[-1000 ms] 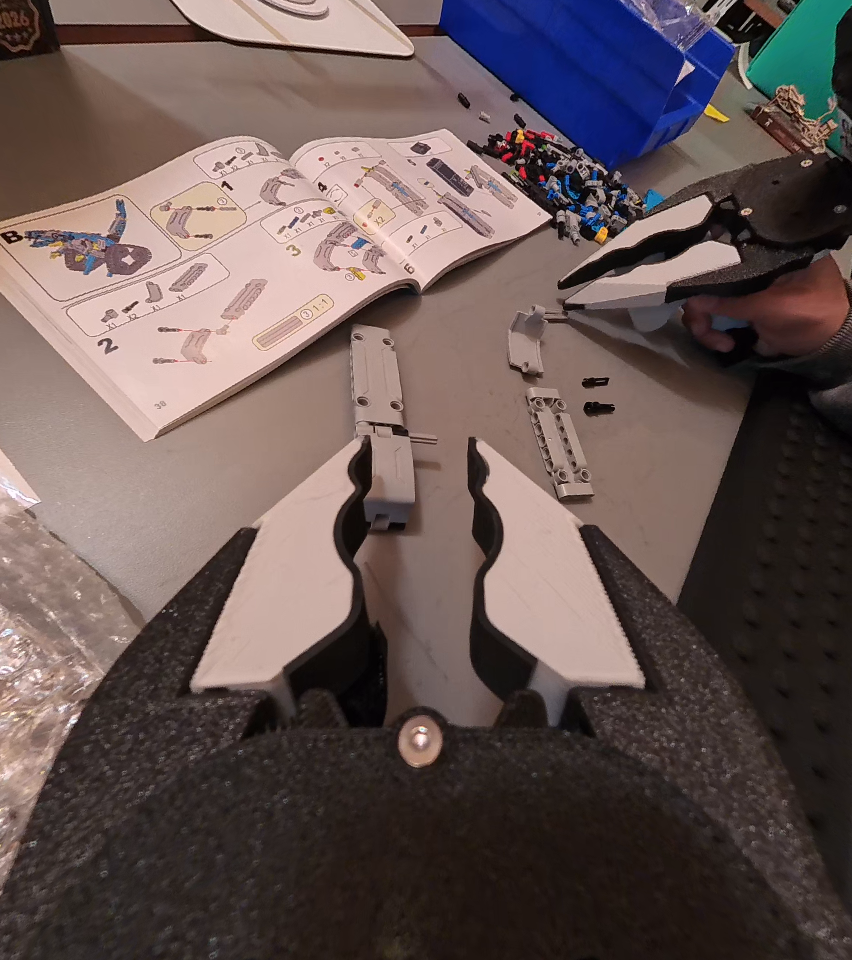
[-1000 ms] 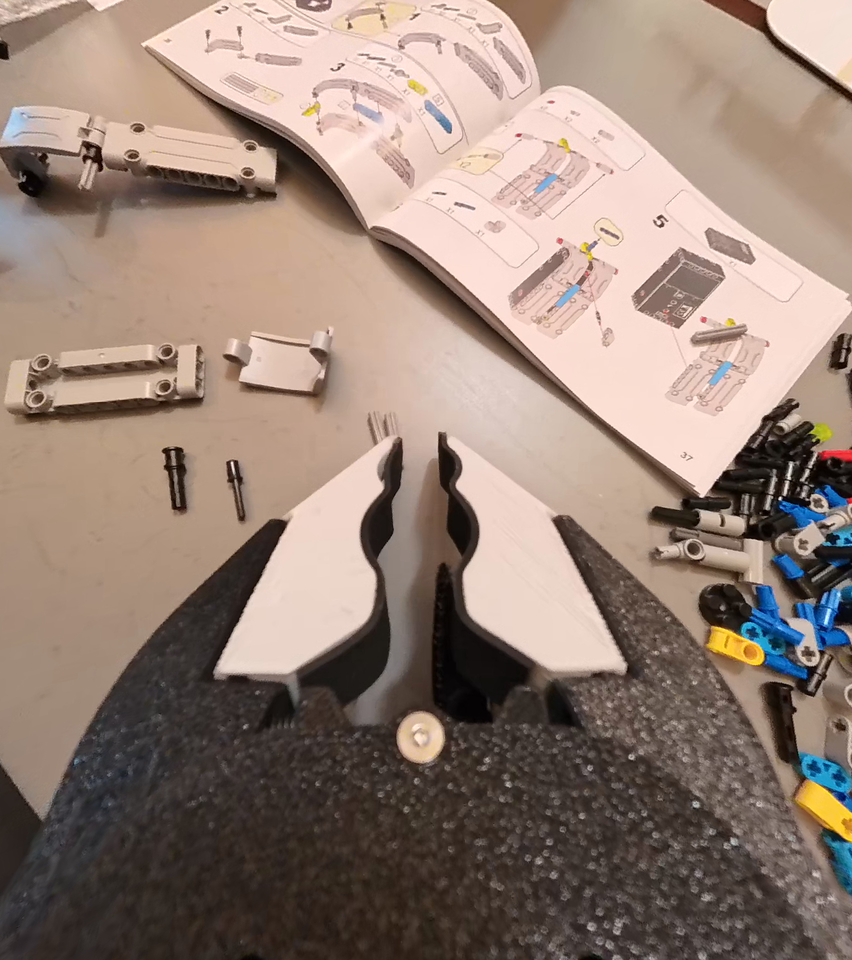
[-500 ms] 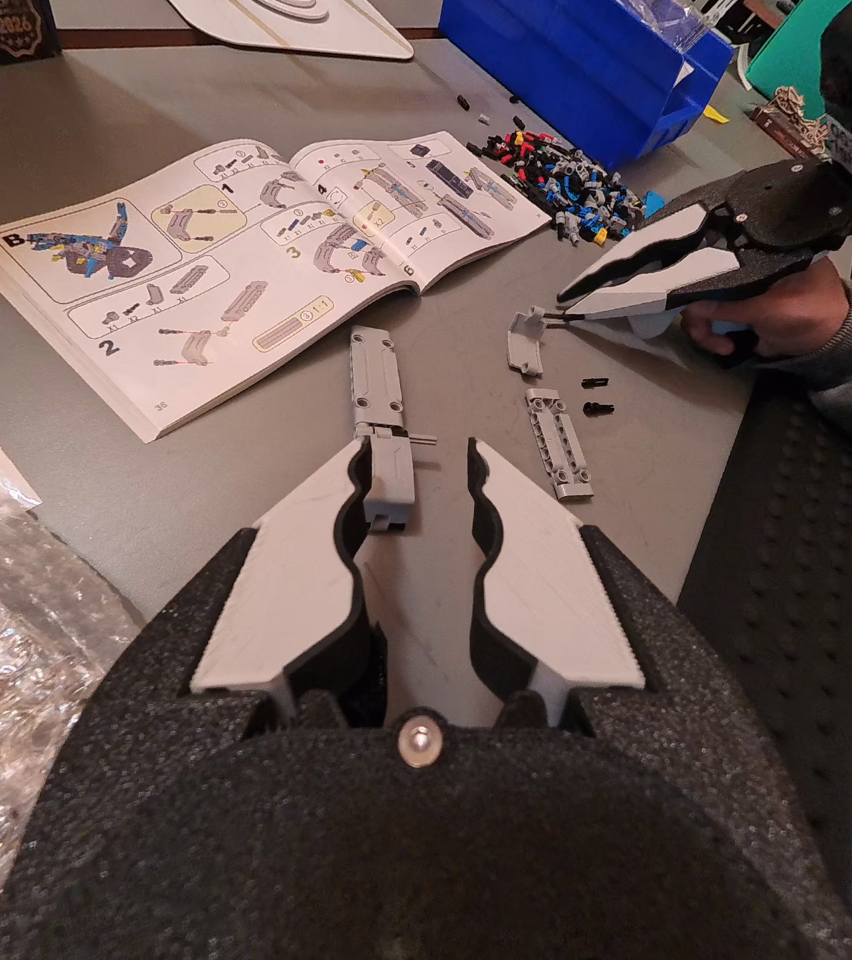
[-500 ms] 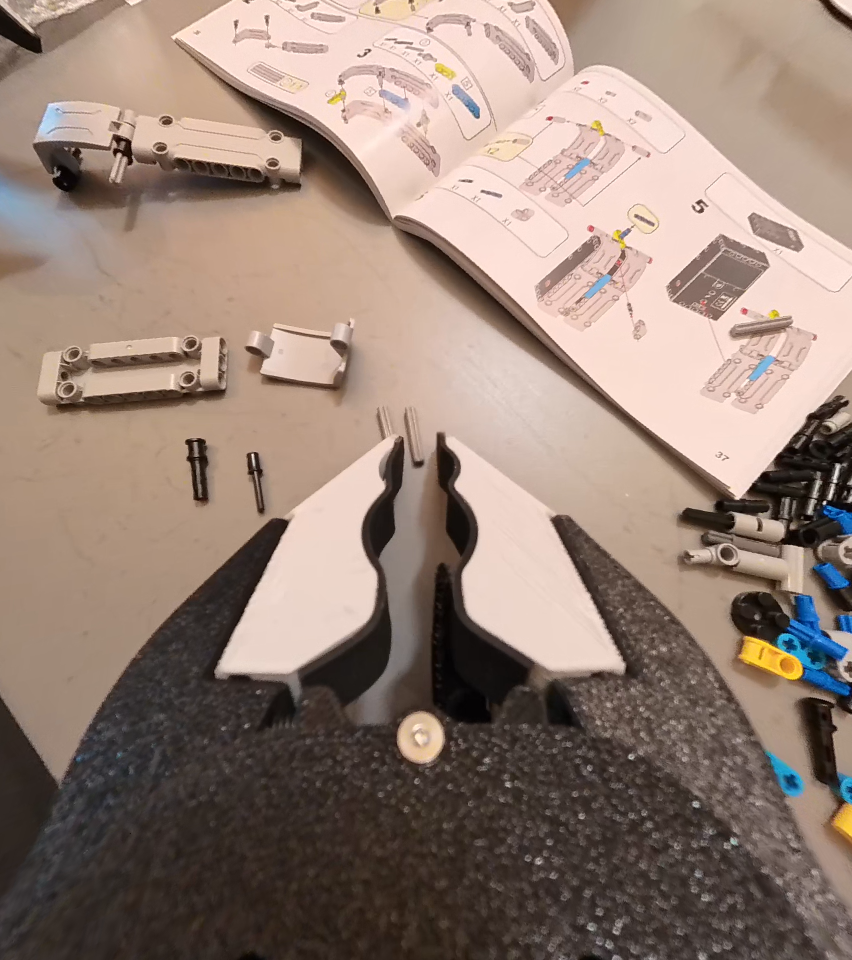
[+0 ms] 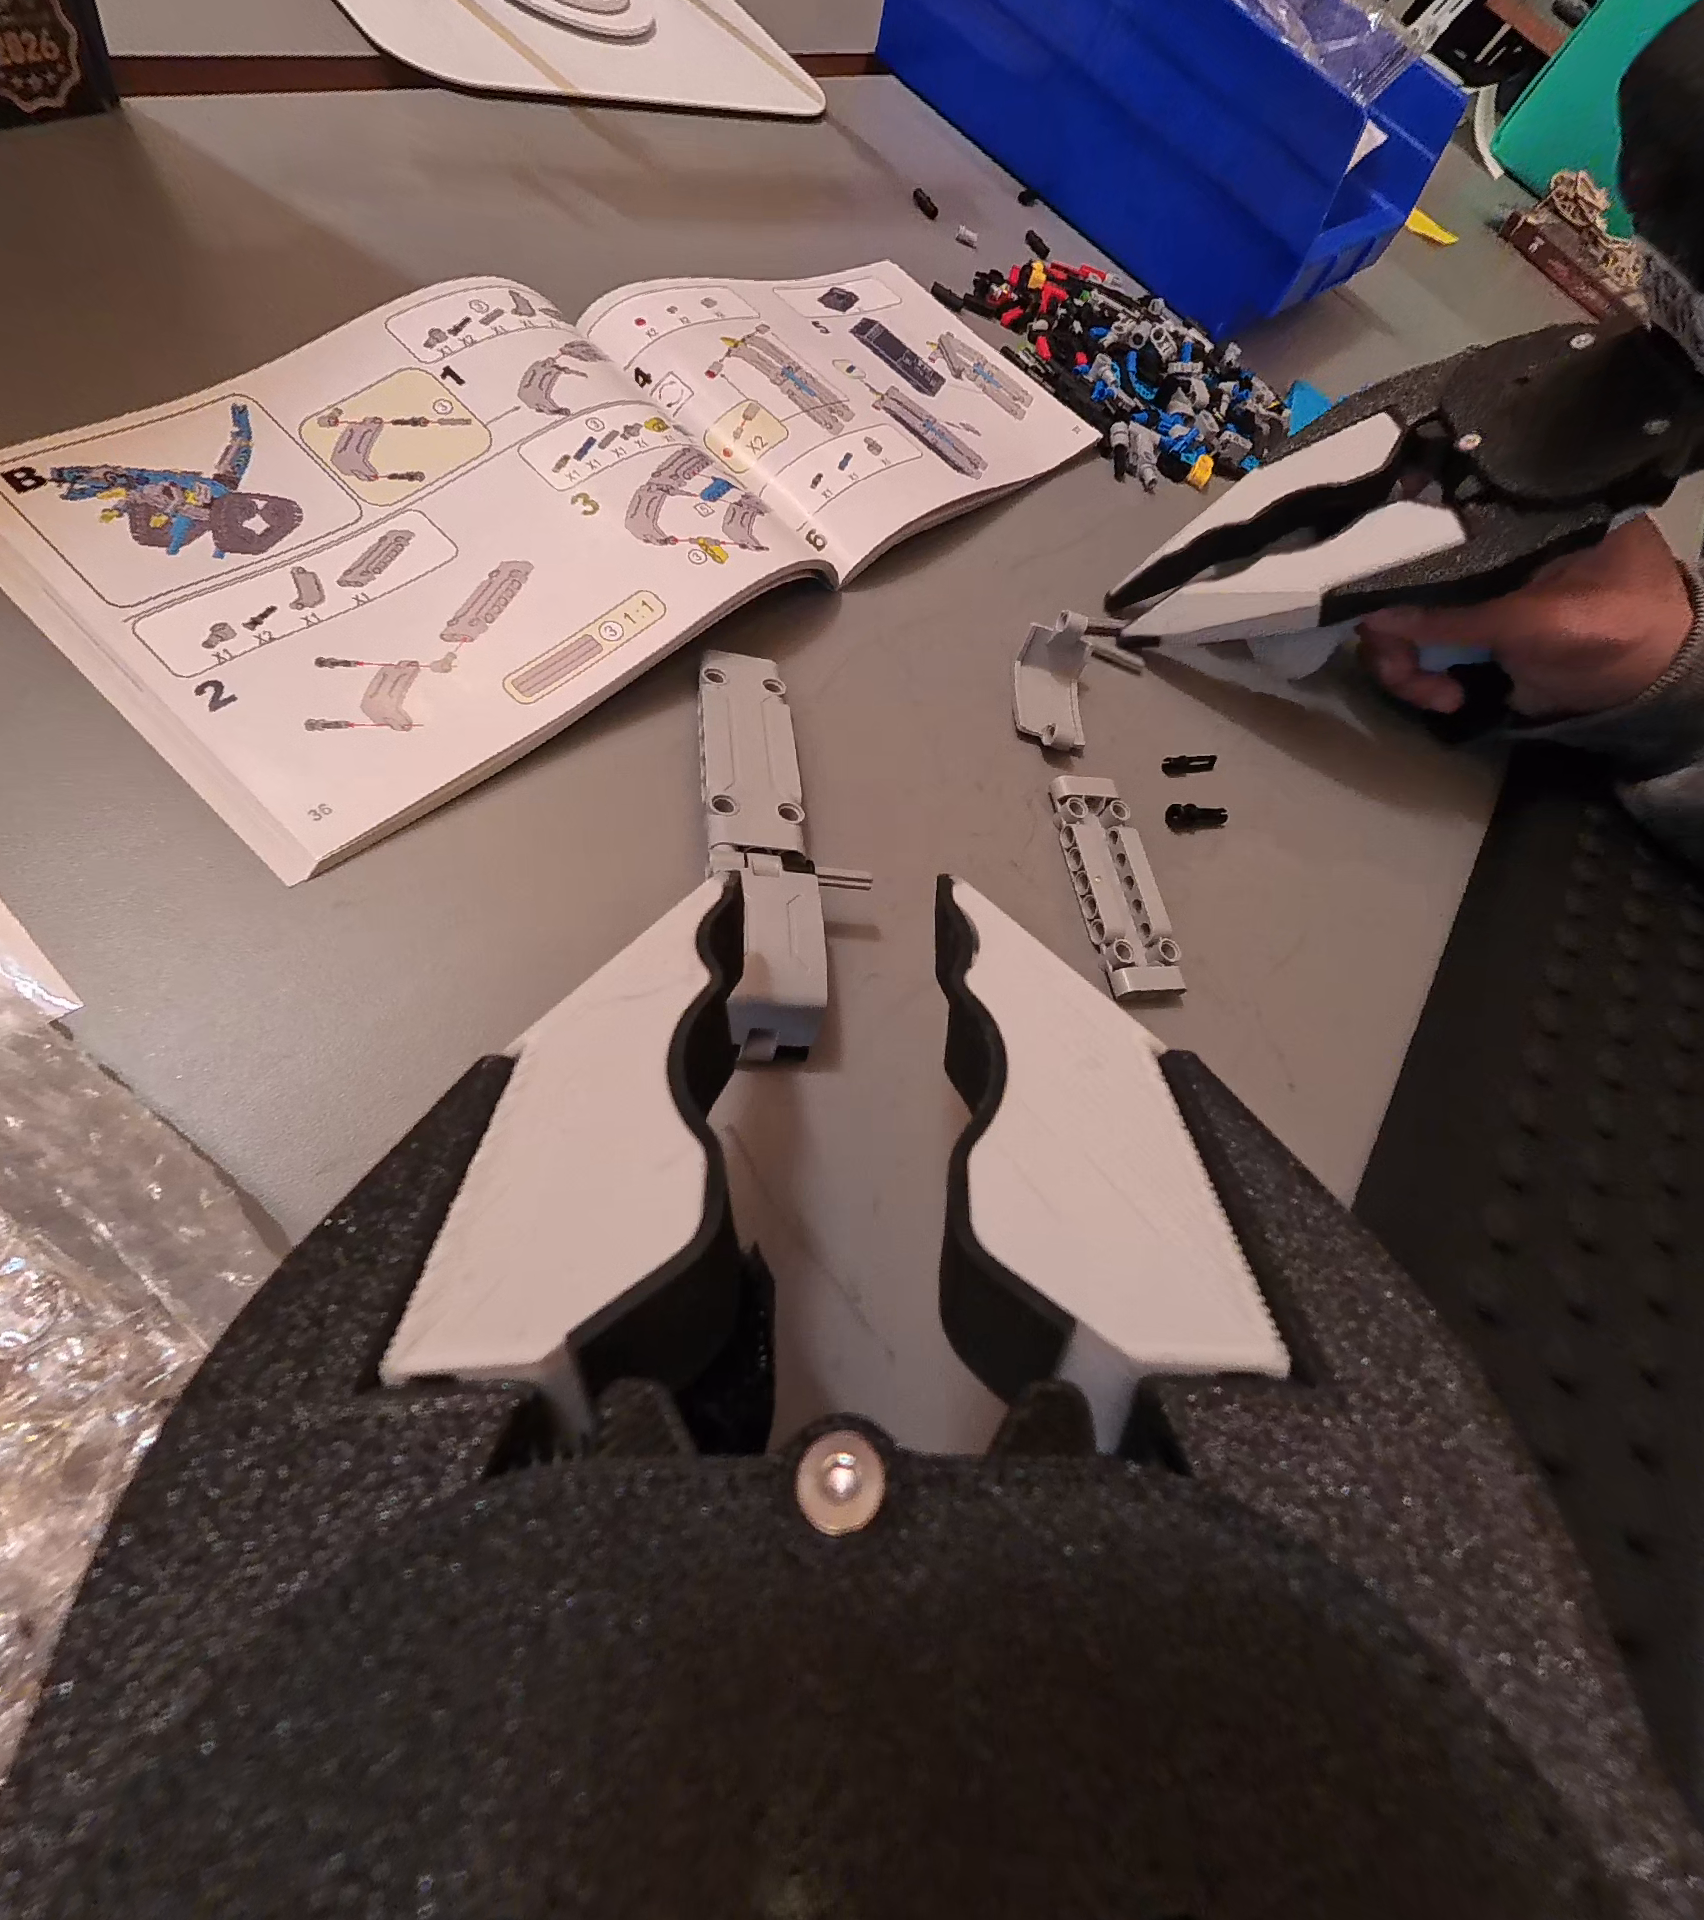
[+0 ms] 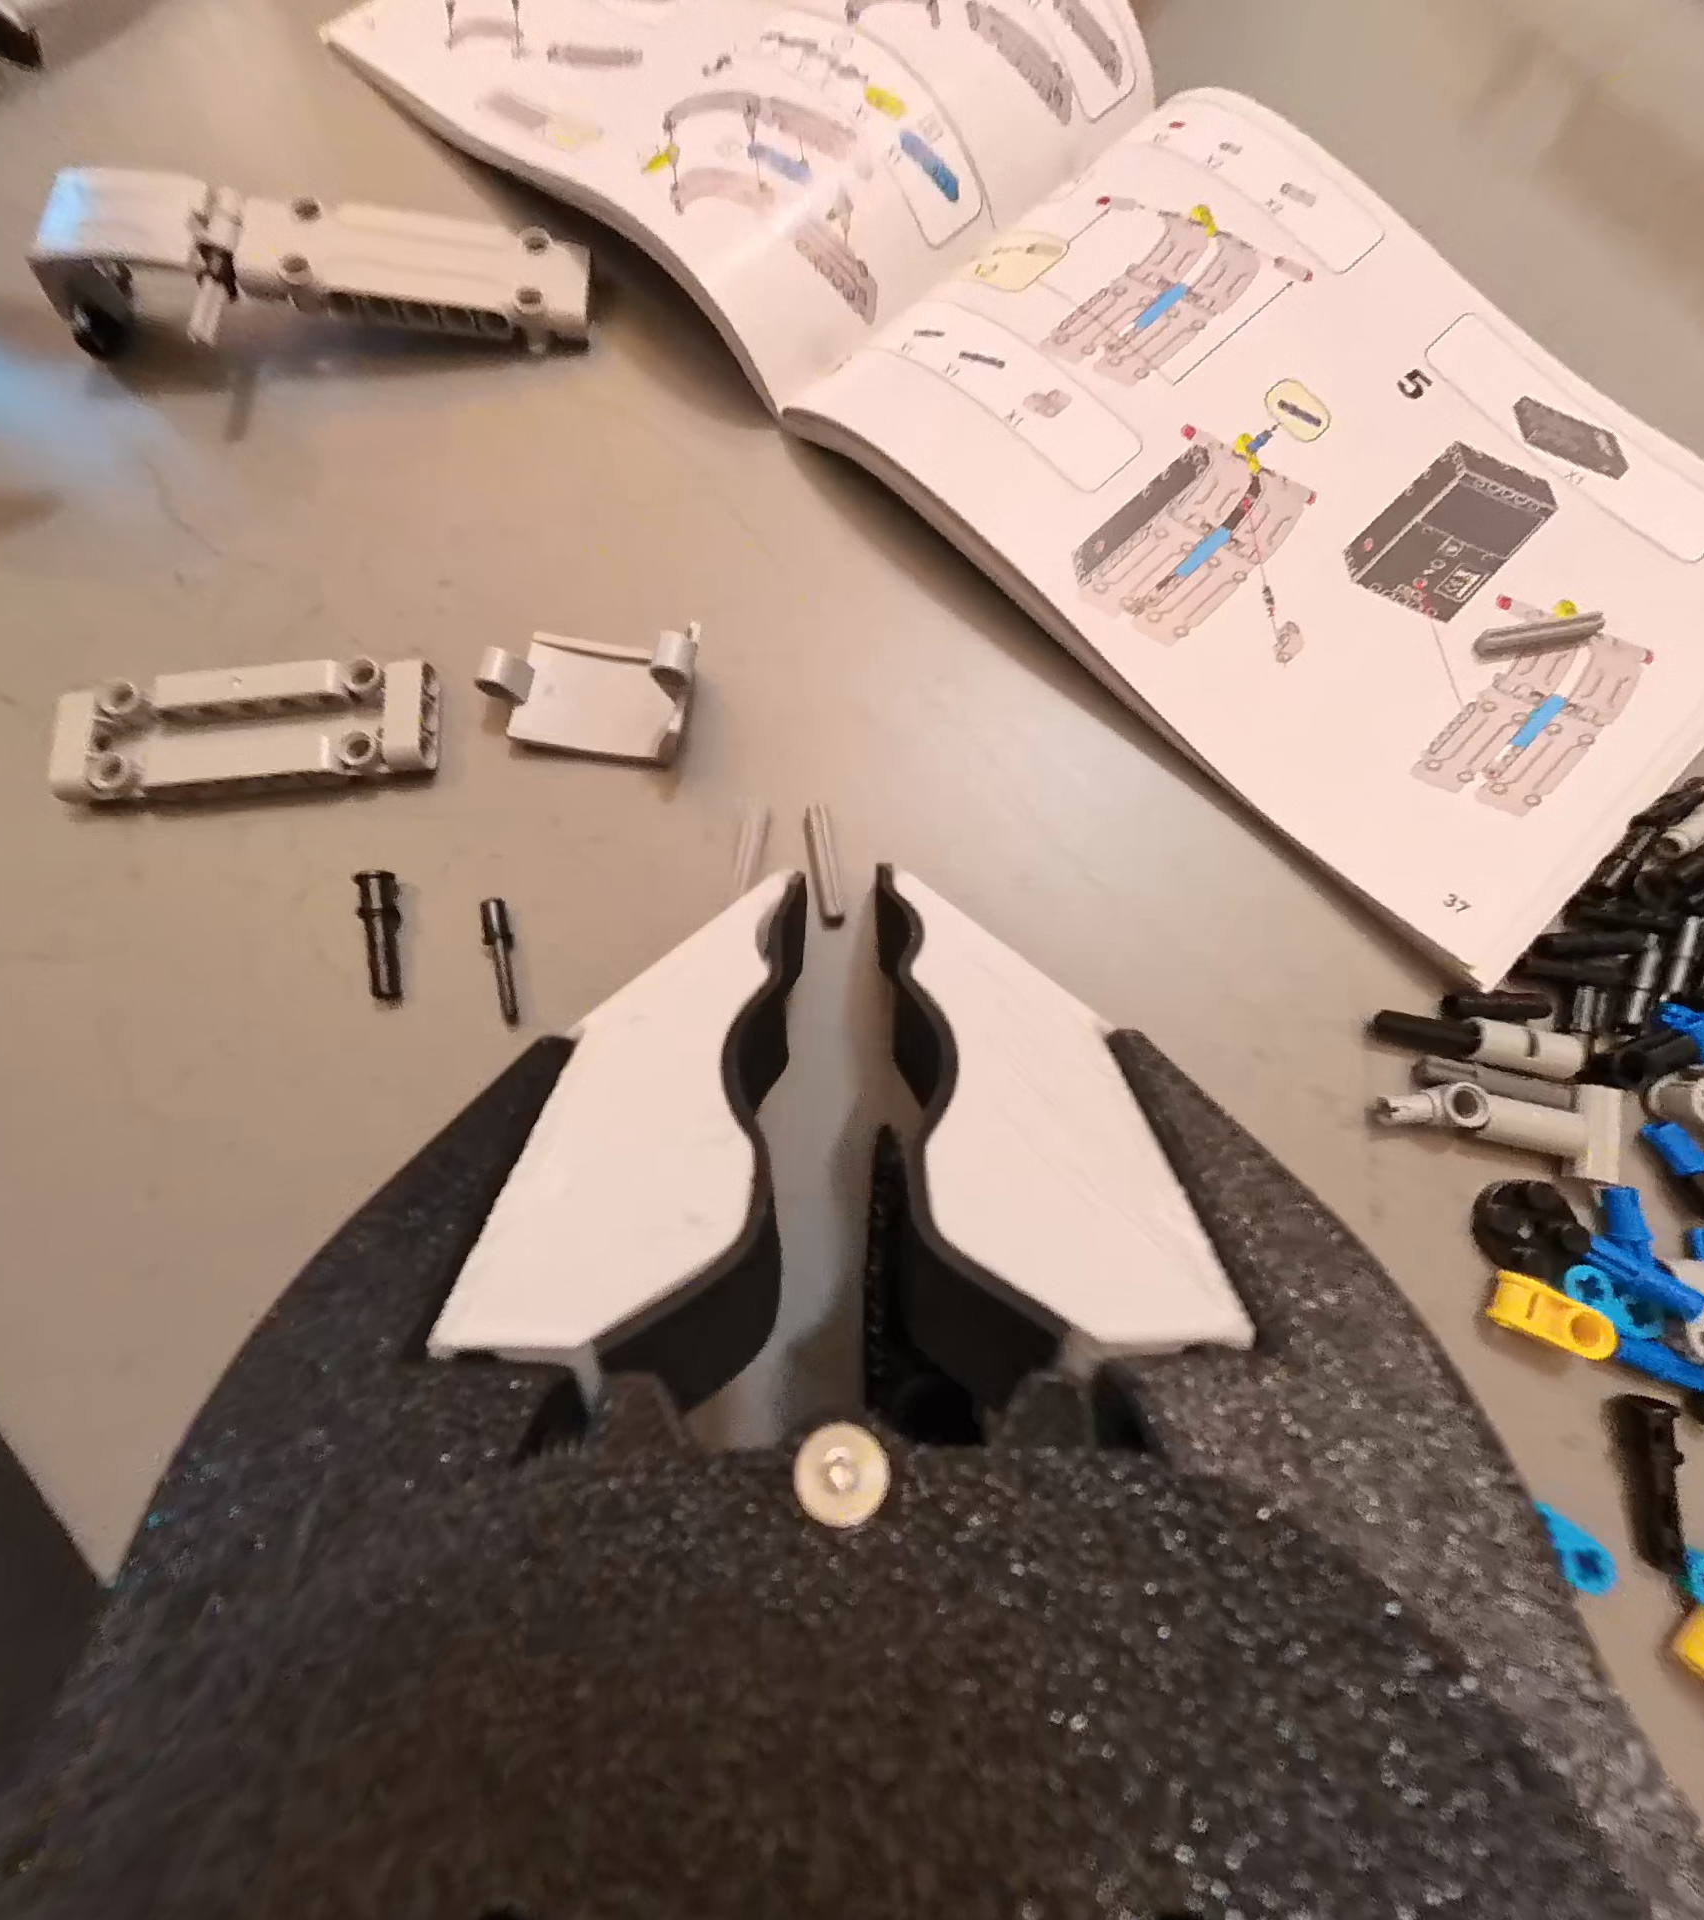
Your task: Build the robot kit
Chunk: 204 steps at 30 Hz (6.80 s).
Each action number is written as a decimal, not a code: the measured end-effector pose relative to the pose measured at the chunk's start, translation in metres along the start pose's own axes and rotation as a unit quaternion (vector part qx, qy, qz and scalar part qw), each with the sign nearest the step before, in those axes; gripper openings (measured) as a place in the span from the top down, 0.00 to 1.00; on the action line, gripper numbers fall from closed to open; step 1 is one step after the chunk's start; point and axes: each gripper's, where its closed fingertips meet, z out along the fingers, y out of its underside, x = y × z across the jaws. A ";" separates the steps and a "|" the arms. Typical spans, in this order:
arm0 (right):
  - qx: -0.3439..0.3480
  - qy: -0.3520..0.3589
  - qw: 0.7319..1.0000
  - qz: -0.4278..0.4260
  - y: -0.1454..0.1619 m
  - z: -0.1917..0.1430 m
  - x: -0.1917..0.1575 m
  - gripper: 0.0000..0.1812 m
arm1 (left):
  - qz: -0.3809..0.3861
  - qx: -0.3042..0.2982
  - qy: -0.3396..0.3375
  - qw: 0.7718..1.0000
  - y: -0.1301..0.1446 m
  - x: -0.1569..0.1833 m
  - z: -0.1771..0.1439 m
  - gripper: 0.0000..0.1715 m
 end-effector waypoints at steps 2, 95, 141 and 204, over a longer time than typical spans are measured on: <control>0.000 0.011 1.000 -0.016 -0.001 0.000 0.001 0.94 | 0.000 0.000 0.000 1.000 0.000 0.000 0.000 0.79; 0.004 0.186 0.975 0.123 0.022 -0.062 0.105 0.99 | -0.016 0.005 0.028 0.999 -0.002 0.008 -0.003 0.79; 0.343 -0.428 0.796 0.255 -0.107 -0.141 0.024 0.96 | -0.012 0.007 0.023 1.000 -0.004 0.007 -0.006 0.79; 0.031 -0.067 0.997 0.003 -0.052 0.011 -0.017 0.91 | 0.113 -0.088 -0.023 0.990 0.029 0.003 0.011 0.86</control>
